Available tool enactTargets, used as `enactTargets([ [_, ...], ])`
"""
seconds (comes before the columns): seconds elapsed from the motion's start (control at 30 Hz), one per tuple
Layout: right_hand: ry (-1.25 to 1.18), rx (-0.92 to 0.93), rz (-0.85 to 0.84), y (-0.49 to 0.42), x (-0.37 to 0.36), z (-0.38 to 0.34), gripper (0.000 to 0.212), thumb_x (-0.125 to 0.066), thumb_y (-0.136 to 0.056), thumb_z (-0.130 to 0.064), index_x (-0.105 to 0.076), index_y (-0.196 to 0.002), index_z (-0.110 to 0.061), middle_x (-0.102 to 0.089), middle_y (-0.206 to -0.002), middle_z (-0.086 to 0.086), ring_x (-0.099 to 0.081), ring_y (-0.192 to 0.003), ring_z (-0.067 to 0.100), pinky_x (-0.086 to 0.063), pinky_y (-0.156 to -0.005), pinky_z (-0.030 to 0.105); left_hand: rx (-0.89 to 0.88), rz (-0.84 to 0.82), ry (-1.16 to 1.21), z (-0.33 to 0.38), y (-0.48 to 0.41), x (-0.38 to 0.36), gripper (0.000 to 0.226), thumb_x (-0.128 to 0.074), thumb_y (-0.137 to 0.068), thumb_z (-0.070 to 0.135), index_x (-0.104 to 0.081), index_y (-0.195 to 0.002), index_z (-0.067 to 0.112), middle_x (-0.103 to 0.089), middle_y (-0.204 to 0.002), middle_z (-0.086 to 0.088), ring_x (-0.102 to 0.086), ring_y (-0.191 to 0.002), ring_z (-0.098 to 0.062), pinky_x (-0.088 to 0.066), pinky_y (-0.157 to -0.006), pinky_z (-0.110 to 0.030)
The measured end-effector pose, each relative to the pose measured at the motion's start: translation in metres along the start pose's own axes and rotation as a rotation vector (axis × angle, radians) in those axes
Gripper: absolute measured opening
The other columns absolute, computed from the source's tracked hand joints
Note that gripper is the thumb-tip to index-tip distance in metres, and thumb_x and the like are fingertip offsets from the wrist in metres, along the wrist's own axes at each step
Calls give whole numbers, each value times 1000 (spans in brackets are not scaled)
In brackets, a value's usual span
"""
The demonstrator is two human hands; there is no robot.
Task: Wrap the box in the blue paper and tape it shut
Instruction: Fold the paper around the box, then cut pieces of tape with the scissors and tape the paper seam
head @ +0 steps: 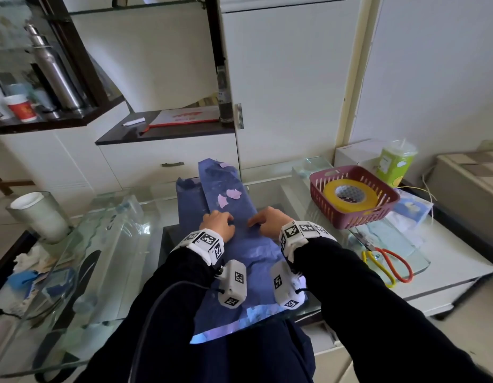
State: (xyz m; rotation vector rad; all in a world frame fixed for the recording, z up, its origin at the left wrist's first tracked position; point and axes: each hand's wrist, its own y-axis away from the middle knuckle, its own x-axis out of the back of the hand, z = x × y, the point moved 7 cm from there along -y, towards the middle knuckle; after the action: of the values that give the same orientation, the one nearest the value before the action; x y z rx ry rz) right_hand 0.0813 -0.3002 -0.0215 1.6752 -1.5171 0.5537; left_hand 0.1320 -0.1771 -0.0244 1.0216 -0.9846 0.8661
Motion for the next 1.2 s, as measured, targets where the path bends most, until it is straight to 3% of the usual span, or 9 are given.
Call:
enactTargets([
  [0.2,-12,-38,59,3,18,5,40,-49,-83,1,-68,-116,-12,-66,-120,10,-60,-113,25,-44,-94,26,19,24,-19,13,3,19,51,-54,-89,11,-37,-137,10,-26,-144,-16,-26,-135,-35,-30,-110,-41],
  [0.3,0,-72,108,7,25,7,40,-49,-84,-1,-65,-119,-12,-65,-122,11,-58,-115,27,-44,-96,28,-15,-40,-59,12,4,12,51,-47,-88,3,-36,-137,12,-28,-143,-15,-27,-134,-35,-31,-111,-42],
  [0.43,31,-114,183,9,43,2,38,-47,-86,-1,-65,-119,-10,-63,-123,15,-58,-116,28,-45,-101,33,72,6,-93,-1,9,24,48,-48,-91,13,-36,-138,10,-28,-145,-16,-27,-136,-36,-31,-111,-42],
  [0.6,63,-136,327,19,67,-24,40,-45,-89,-1,-58,-126,-10,-56,-131,14,-54,-121,30,-44,-102,38,233,87,-149,-16,26,55,60,-48,-95,32,-24,-145,6,-16,-152,-19,-18,-142,-37,-21,-115,-40],
  [0.83,111,-135,420,34,76,-54,40,-47,-84,3,-57,-122,-4,-55,-128,15,-54,-116,32,-47,-98,40,298,123,-255,-35,60,81,50,-43,-97,25,-28,-140,2,-28,-141,-19,-28,-133,-38,-28,-112,-40],
  [0.97,134,-156,422,39,67,-76,38,-42,-87,3,-52,-123,-2,-47,-133,18,-46,-123,34,-43,-101,42,279,129,-205,-69,72,92,57,-50,-93,24,-30,-143,5,-24,-149,-20,-31,-136,-39,-30,-112,-46],
  [1.2,85,-207,365,34,48,-99,46,-41,-92,-5,-41,-137,3,-42,-142,19,-44,-129,32,-37,-105,37,436,185,-395,-109,109,109,36,-36,-98,13,-32,-132,2,-31,-132,-19,-37,-125,-37,-38,-105,-44],
])
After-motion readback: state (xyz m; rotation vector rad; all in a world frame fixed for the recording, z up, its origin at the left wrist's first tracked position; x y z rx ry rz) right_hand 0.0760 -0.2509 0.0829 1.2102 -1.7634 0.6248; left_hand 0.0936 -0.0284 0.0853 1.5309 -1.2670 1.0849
